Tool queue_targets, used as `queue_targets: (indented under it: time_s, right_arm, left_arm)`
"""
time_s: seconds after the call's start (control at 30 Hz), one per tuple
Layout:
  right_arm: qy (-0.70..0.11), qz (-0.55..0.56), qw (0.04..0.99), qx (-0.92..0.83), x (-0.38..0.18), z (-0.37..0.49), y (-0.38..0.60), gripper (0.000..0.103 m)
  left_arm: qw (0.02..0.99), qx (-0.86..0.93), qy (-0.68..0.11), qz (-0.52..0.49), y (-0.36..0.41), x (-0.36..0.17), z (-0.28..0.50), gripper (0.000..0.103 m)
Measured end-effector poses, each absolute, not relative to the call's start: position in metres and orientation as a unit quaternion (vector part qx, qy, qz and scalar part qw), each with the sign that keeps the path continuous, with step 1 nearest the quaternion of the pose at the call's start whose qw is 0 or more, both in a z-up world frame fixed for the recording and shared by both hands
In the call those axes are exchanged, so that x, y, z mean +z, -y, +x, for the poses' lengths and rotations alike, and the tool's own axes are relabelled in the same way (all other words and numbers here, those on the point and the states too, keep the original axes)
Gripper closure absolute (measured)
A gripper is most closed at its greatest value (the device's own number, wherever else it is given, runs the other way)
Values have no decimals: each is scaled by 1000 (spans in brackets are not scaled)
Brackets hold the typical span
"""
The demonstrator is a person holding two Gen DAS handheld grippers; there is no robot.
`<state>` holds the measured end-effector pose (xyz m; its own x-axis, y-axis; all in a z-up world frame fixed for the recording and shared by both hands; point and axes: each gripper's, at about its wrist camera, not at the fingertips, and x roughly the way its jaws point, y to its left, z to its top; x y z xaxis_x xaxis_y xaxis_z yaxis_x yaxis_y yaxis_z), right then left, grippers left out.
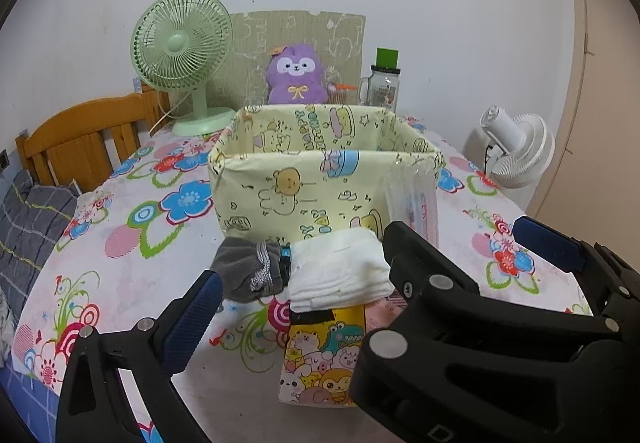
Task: Organize soft objects
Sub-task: 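Reach left gripper to cartoon-print tissue pack and close on it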
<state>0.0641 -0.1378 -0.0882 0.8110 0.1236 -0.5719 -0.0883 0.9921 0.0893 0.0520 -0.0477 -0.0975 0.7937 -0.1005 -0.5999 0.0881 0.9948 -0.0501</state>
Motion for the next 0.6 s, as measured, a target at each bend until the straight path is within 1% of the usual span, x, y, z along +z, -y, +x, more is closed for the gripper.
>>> queue_targets:
  time_s: [0.37, 0.43, 0.6]
  right_arm:
    - [-328, 25, 943, 49, -110, 69, 137, 3]
    - [-333, 23, 942, 47, -113, 69, 137, 3]
    - [-341, 23, 939, 45, -119, 69, 138, 3]
  left_arm:
    - [936, -57, -346, -11, 48, -119, 56, 3]
    - [934, -60, -351, -12, 49, -122, 56, 5]
    - [931, -68, -359, -13, 50, -129, 55, 7]
